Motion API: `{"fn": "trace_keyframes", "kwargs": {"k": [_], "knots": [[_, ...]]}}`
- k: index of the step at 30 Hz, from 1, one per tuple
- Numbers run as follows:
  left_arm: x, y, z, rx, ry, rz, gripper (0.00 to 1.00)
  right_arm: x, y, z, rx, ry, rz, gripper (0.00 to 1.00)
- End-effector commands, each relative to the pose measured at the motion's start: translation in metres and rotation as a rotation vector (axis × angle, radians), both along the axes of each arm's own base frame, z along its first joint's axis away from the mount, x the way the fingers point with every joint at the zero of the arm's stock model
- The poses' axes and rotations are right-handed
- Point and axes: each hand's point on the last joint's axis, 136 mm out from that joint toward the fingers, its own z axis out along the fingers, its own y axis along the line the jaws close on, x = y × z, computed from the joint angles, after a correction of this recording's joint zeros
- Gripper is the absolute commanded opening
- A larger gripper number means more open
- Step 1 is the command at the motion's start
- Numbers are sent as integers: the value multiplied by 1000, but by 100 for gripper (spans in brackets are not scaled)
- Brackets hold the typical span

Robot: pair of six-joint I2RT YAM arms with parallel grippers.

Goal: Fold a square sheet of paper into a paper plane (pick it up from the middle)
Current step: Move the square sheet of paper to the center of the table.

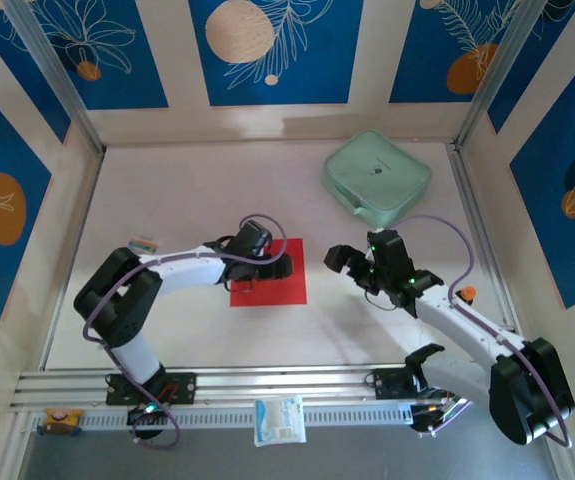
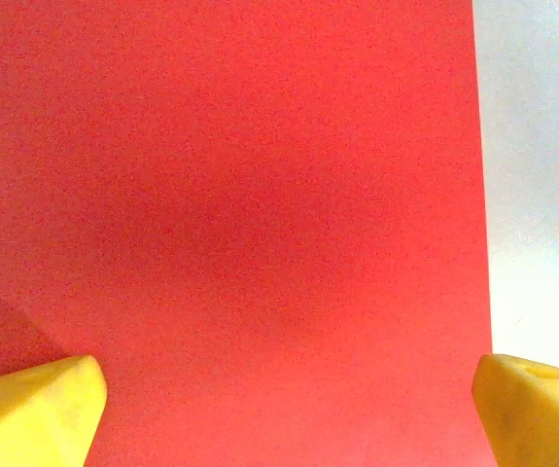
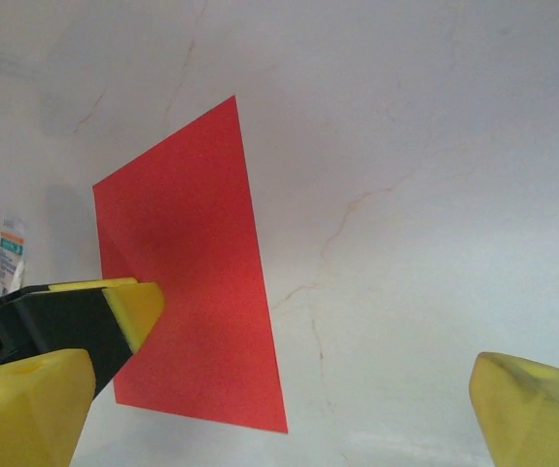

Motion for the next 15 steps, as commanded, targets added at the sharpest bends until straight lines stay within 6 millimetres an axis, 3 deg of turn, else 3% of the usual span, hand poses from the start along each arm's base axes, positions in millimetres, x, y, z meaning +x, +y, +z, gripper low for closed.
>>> {"fn": "trace_keyframes", "kwargs": {"k": [1, 6, 11, 15], "knots": [[-11, 17, -4, 88, 14, 53, 98, 0, -7, 4, 29, -42, -35, 99], [-8, 15, 8, 75, -25, 66, 99, -2, -9, 9, 56, -50, 1, 99], [9, 11, 38, 46, -220, 19, 100, -1, 0, 18, 94, -80, 82, 99], [16, 8, 48, 91, -284, -57, 100, 0, 0, 17, 87, -72, 89, 99]]}}
